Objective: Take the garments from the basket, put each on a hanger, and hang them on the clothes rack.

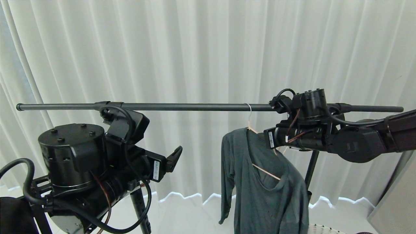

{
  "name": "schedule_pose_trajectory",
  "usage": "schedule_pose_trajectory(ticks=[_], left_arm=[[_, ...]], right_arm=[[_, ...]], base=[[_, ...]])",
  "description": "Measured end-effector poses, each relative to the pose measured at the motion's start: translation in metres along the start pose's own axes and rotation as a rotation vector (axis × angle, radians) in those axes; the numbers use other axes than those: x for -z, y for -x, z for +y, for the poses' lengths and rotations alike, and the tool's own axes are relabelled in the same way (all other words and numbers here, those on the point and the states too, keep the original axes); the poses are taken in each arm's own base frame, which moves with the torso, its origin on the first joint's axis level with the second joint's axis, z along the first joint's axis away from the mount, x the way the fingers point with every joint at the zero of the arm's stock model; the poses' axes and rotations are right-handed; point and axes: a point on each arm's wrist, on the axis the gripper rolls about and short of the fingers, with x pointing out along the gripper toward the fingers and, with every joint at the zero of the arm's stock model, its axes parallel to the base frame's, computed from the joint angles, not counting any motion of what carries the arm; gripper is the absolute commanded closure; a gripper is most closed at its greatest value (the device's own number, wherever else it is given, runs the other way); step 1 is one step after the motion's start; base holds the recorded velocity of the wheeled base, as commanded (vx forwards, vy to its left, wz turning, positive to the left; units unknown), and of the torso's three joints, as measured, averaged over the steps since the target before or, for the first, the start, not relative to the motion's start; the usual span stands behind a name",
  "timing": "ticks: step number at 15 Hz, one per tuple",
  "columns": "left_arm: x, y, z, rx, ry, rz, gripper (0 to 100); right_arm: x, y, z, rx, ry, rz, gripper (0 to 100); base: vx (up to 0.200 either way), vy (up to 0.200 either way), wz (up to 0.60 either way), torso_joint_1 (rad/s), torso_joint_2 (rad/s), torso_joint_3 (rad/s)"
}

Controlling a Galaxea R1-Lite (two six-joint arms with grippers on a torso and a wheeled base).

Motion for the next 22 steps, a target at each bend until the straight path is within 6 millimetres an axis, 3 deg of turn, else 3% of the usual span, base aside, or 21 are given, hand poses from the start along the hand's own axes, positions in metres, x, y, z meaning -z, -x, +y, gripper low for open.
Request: schedule_pose_trajectory(ticks=[4, 9, 12, 16, 22], left_arm=[[0.0, -0.001, 0.004, -0.021, 0.002, 0.002, 0], [0.001, -0.002, 0.012, -0.126, 0.008, 0.017, 0], [0.001, 0.0, 0.017, -0.182, 0.01, 0.021, 0], [0.011, 0.011, 0.024, -0.221, 0.009, 0.044, 0], [0.037, 0.027, 0.07, -0.433, 0.054, 0.128, 0]], right_arm=[[-0.012, 0.027, 0.002, -0.012, 0.001, -0.057, 0], [-0.021, 0.081, 0.0, -0.006, 0.006, -0.14, 0], [-0.012, 0.111, -0.019, 0.126, 0.055, -0.121, 0], [0.001, 0.138, -0.046, 0.307, 0.105, -0.091, 0], [0.024, 0.167, -0.083, 0.559, 0.228, -0.006, 0]], base=[[0.0, 0.0, 0.0, 0.0, 0.0, 0.0], [0.0, 0.0, 0.0, 0.0, 0.0, 0.0], [0.0, 0.0, 0.0, 0.0, 0.0, 0.0], [-0.2, 0.0, 0.0, 0.006, 0.01, 0.001], [-0.2, 0.0, 0.0, -0.006, 0.0, 0.003]])
